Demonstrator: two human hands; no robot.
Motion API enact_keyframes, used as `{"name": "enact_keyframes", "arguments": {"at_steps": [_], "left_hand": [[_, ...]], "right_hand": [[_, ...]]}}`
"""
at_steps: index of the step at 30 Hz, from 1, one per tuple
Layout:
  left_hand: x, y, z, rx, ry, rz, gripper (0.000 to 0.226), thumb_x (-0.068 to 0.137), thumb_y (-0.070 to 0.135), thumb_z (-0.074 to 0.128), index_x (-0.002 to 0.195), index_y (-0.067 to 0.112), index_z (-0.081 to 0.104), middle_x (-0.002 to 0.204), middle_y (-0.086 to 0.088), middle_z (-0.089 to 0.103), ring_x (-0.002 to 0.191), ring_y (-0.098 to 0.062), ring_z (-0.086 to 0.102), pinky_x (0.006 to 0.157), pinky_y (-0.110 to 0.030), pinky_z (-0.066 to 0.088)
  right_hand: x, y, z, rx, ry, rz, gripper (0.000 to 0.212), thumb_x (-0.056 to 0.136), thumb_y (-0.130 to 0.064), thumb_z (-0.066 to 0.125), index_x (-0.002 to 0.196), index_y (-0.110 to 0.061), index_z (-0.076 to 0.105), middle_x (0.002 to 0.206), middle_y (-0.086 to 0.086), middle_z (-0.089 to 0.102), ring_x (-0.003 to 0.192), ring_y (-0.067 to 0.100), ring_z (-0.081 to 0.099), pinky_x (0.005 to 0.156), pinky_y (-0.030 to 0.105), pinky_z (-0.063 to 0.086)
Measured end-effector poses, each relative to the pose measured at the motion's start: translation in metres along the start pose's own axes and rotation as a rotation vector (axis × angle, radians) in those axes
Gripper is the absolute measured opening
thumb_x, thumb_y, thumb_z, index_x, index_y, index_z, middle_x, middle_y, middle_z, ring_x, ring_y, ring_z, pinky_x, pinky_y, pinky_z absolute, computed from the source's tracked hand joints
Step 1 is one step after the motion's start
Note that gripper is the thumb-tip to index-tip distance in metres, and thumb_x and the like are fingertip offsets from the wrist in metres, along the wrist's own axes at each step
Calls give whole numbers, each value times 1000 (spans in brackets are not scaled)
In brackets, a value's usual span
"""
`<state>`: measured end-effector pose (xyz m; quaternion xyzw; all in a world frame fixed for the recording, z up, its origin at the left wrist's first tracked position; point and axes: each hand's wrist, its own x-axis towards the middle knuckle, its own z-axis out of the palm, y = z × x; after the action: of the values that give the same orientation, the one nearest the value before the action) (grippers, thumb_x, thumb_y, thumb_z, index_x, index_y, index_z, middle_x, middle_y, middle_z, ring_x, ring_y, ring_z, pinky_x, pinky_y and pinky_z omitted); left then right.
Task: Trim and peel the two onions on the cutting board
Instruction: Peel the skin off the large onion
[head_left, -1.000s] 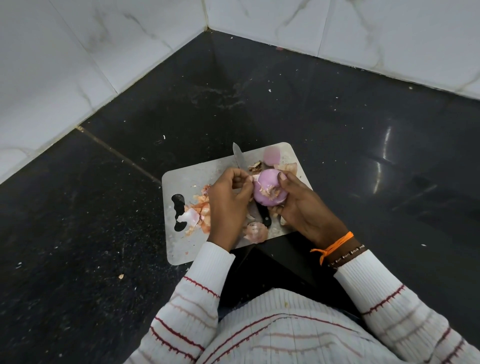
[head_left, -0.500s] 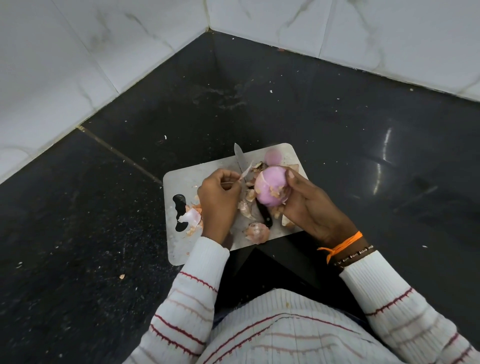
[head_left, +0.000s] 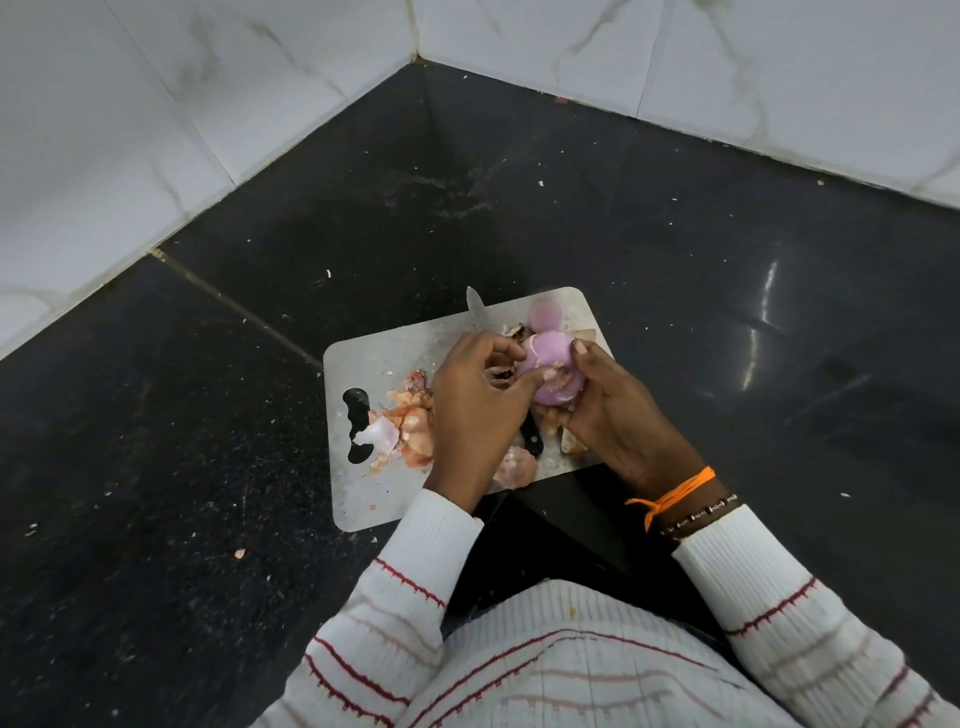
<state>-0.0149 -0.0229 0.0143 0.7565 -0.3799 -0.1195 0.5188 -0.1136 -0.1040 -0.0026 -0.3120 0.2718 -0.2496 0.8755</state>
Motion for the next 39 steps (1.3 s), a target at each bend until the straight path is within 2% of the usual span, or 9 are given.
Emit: {"name": "enact_keyframes", "arguments": {"at_steps": [5, 11, 14, 18, 22, 24, 27, 34, 39], "left_hand": [[1, -4, 0, 37, 14, 86, 8, 76, 2, 74, 78, 8, 69, 85, -2, 64, 79, 2, 56, 74, -5, 42], [2, -2, -2, 17, -21, -27, 14, 89, 1, 57, 83, 13, 58, 79, 4, 59, 73, 4, 54, 67, -5, 41], [5, -6, -7, -205, 52, -241, 21, 96, 0, 46, 81, 15, 51, 73, 1, 59, 66, -5, 61, 61, -23, 54], [6, -13, -13, -269, 60, -354, 21, 91, 0, 55, 82, 18, 59, 84, -2, 66, 83, -21, 68, 78, -43, 58], [1, 0, -11, -276, 11, -245, 16, 88, 6, 61, 89, 20, 67, 93, 6, 69, 91, -12, 66, 82, -32, 56], [-2, 5, -8, -232, -25, -177, 6, 84, 14, 69, 90, 15, 68, 91, 7, 68, 86, -1, 64, 77, -19, 52], [-4, 5, -3, -88, -24, -69, 21, 73, 19, 79, 88, 17, 65, 92, 11, 63, 85, 7, 59, 72, -8, 49], [-2, -2, 0, 86, 86, 151, 5, 80, 5, 71, 83, 9, 69, 84, -1, 65, 77, -4, 57, 70, -8, 45], [0, -4, 1, 215, 48, 140, 8, 87, -1, 57, 88, 6, 61, 89, -2, 59, 81, -10, 51, 68, -7, 38]], "right_hand": [[1, 2, -2, -59, 20, -17, 26, 97, -23, 40, 116, -8, 49, 107, 11, 63, 89, 19, 66, 73, 31, 57], [-3, -2, -2, -100, -1, -4, 39, 98, -25, 35, 128, -2, 45, 117, 17, 59, 98, 28, 62, 77, 34, 57], [-8, -8, -1, -1, -73, 32, 38, 96, -28, 33, 119, -5, 53, 110, 14, 64, 91, 22, 66, 66, 29, 56], [-9, -10, 1, 5, -103, 29, 44, 91, -31, 38, 123, -4, 50, 115, 15, 62, 98, 24, 63, 78, 31, 57], [-5, -3, 3, -42, -39, 17, 41, 99, -27, 31, 128, -3, 46, 115, 17, 60, 96, 26, 61, 69, 30, 57], [-4, -1, 2, -41, -12, 14, 40, 100, -27, 30, 129, -3, 45, 117, 17, 59, 97, 26, 61, 77, 32, 58], [-3, -1, 4, -51, -2, 3, 42, 100, -26, 31, 132, 0, 42, 117, 19, 57, 99, 25, 60, 78, 32, 57], [-2, 2, 3, -141, 36, 4, 43, 99, -27, 36, 133, -2, 40, 125, 19, 55, 102, 27, 61, 85, 37, 53], [-5, 1, 4, -177, -5, -4, 35, 100, -25, 33, 126, -6, 46, 111, 12, 61, 95, 24, 62, 65, 26, 55]]}}
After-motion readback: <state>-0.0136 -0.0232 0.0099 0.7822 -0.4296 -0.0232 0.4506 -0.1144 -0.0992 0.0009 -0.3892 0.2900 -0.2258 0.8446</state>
